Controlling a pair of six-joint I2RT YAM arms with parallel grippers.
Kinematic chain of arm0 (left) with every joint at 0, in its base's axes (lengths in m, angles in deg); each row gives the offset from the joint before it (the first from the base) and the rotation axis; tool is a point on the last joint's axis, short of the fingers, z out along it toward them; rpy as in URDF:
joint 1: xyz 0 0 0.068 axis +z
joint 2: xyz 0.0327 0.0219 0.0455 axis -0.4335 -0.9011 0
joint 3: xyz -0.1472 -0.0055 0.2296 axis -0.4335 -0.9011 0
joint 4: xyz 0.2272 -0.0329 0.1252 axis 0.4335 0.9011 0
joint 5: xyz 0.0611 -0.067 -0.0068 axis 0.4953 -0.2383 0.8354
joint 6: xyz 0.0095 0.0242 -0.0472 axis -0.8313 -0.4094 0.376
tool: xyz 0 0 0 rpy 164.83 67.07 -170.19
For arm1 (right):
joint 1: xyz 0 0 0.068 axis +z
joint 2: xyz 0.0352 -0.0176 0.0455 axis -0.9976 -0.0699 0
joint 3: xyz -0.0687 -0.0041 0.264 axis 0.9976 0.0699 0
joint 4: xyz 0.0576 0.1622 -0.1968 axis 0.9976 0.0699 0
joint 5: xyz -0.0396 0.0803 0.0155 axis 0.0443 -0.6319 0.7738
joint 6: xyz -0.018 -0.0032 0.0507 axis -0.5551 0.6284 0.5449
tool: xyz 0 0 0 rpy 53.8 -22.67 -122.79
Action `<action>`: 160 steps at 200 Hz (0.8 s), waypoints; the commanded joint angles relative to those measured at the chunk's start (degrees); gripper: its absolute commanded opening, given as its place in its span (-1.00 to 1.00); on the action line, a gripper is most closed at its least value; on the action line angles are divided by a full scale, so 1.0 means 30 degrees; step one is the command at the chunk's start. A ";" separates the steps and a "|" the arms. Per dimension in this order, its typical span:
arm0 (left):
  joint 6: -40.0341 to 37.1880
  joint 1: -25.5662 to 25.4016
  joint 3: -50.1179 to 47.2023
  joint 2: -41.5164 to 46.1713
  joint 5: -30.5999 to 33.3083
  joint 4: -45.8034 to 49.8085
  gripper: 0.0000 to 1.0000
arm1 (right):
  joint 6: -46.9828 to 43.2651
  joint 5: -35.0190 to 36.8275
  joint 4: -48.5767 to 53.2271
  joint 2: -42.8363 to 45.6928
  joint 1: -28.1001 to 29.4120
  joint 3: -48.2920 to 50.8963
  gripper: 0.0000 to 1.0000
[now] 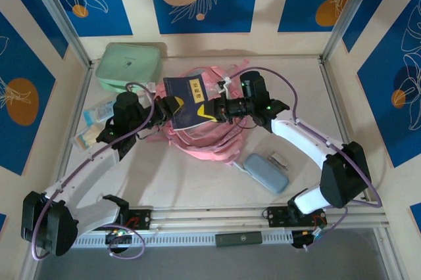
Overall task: Pack the student bag
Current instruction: Pass the book, then open the student bag at the center of the table.
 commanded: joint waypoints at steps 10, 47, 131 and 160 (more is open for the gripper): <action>-0.1656 -0.0335 0.1017 -0.0275 0.0083 0.0750 -0.86 | -0.1744 0.0536 0.1824 0.0514 0.0039 -0.0921 -1.00; -0.5142 -0.0449 0.2490 -0.0503 -0.0421 0.4256 -0.22 | -0.3721 0.2876 0.5343 0.1808 -0.0706 -0.1347 -1.00; -1.5668 -0.5146 0.6609 -0.4845 0.6063 1.0794 0.23 | -0.5269 0.4866 1.0666 0.5536 -0.5418 -0.0429 -1.00; -1.8627 -0.6212 0.7930 -0.7082 0.7011 1.1156 0.27 | -0.5787 0.5577 1.2171 0.6916 -0.7196 0.0599 -1.00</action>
